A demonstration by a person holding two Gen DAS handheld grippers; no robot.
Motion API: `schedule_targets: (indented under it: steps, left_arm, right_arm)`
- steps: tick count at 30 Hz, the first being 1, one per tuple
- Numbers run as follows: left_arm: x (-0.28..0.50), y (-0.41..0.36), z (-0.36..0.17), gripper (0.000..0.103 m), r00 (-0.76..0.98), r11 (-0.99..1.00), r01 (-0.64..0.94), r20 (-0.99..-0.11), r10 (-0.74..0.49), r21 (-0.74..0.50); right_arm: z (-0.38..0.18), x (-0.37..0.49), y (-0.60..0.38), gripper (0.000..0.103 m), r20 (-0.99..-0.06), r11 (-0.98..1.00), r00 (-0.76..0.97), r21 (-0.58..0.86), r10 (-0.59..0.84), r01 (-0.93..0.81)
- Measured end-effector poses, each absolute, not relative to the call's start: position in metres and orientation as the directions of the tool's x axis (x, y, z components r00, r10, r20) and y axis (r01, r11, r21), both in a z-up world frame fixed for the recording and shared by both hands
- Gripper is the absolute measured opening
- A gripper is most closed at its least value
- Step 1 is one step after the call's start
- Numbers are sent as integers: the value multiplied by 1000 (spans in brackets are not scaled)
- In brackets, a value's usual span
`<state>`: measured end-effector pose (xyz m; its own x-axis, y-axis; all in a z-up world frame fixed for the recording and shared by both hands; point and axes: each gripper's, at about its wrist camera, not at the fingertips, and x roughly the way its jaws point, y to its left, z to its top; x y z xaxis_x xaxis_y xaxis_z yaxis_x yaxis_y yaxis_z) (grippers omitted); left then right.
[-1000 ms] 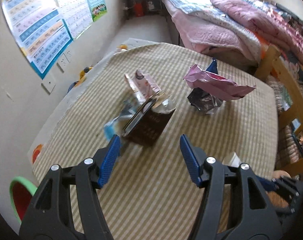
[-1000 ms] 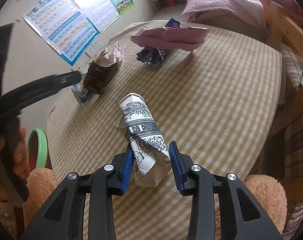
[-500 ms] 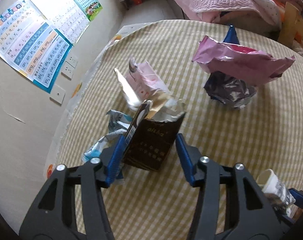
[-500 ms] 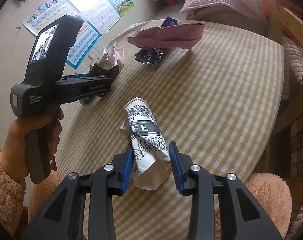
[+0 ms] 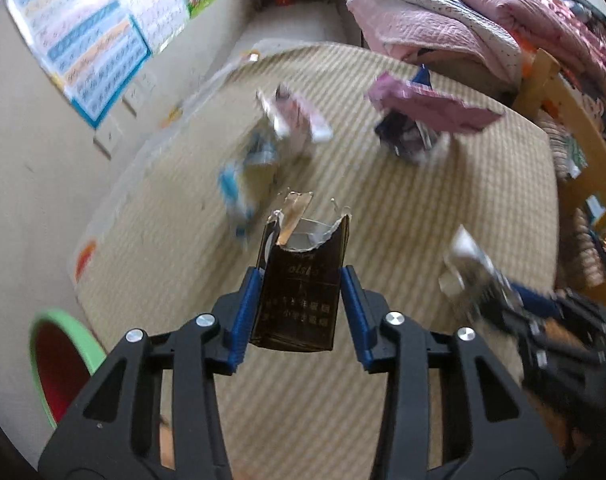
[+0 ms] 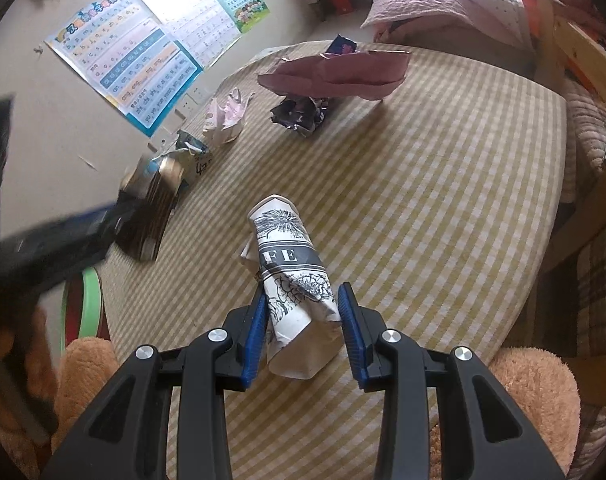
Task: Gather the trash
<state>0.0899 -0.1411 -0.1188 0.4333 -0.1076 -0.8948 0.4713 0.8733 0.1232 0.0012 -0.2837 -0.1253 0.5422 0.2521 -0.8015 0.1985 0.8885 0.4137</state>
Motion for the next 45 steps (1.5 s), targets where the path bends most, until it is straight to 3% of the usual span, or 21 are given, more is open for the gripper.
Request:
schedule_targets:
  steps: [10,13,17,21,25,45]
  left_arm:
    - [58,-104,-150,42,341,921,388,-932,-122,21]
    - [59,-104,-155,45,351,925,378,-930,-113,30]
    - [57,-101,-154,53,357,931,364,-926,-120,20]
    - [53,-100,-137,53,383,933,361,-910,-160,-12]
    - [49,-106,-123,59,451,926,372,-884,-126,58]
    - [60,-85,-162,63,387,952,300,-920,-58,66]
  right_arm:
    - [-126,4,-269,37,-816,916,521,374,249,148]
    - [-126,5,-266,51,-815,917,523,373,250,143]
    - [-125,4,-267,58,-811,916,529,375,248,146]
    - [-126,5,-269,58,-812,914,531,375,242,156]
    - [-126,5,-270,60,-814,914,532,371,234,165]
    - [-126,4,-270,60,-815,914,533,368,228,173]
